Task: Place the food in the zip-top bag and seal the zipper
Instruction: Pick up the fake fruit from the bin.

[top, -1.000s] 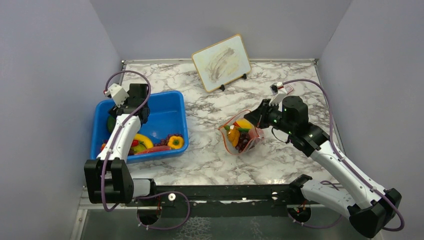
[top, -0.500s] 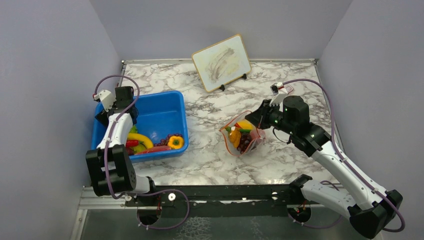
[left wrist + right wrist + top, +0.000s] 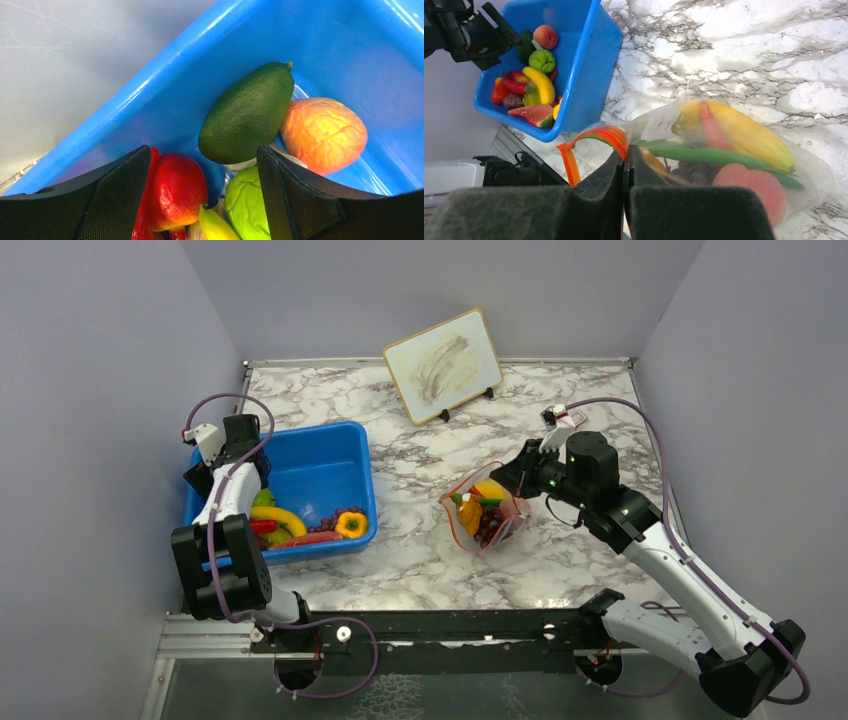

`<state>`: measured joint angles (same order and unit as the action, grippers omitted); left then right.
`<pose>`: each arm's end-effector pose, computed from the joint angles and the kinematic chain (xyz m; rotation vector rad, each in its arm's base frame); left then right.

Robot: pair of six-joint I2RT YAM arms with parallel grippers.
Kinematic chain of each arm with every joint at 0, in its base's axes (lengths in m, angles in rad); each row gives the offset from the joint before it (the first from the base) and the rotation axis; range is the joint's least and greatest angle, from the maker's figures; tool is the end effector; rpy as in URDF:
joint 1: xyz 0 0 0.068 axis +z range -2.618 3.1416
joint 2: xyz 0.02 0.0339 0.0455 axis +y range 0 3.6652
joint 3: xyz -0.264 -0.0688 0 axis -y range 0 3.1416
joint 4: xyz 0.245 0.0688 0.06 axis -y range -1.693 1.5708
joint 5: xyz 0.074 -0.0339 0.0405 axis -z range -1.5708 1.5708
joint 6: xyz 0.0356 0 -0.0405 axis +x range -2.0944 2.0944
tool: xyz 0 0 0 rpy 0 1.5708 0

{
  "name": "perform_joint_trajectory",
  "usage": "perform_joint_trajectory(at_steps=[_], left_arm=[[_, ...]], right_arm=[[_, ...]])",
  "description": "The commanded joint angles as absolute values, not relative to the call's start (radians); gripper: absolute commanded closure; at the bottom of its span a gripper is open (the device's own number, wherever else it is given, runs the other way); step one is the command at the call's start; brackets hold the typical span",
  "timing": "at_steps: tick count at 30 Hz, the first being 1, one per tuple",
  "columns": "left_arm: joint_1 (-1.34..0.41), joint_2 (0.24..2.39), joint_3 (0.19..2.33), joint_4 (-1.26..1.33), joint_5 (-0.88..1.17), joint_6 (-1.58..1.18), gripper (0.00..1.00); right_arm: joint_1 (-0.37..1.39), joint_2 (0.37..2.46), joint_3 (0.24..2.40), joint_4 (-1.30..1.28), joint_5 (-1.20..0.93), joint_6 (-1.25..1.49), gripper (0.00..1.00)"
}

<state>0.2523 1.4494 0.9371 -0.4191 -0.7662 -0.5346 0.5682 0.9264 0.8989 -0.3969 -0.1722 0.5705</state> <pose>0.2751 0.0964 0.2278 -1.1619 2.0009 0.8083 0.1715 0.1167 0.3329 -0.1147 2.1020 0.8842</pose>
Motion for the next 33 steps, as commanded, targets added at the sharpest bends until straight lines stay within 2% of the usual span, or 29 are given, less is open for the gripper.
perform_joint_trajectory(at_steps=[1, 12, 19, 27, 33], left_arm=[[0.272, 1.468, 0.959, -0.402, -0.795, -0.518, 0.19], [0.293, 1.494, 0.957, -0.353, -0.691, -0.482, 0.18], [0.300, 1.524, 0.970, -0.341, -0.630, -0.464, 0.12], [0.344, 1.559, 0.963, -0.320, -0.559, -0.472, 0.23], [0.348, 1.574, 0.966, -0.325, -0.560, -0.458, 0.19]], right_arm=[[0.571, 0.918, 0.947, -0.336, -0.189, 0.556, 0.99], [0.569, 0.920, 0.945, -0.328, -0.197, 0.558, 0.99], [0.571, 0.928, 0.935, -0.311, -0.216, 0.574, 0.99], [0.571, 0.920, 0.925, -0.310, -0.212, 0.575, 0.99], [0.569, 0.911, 0.920, -0.311, -0.212, 0.578, 0.99]])
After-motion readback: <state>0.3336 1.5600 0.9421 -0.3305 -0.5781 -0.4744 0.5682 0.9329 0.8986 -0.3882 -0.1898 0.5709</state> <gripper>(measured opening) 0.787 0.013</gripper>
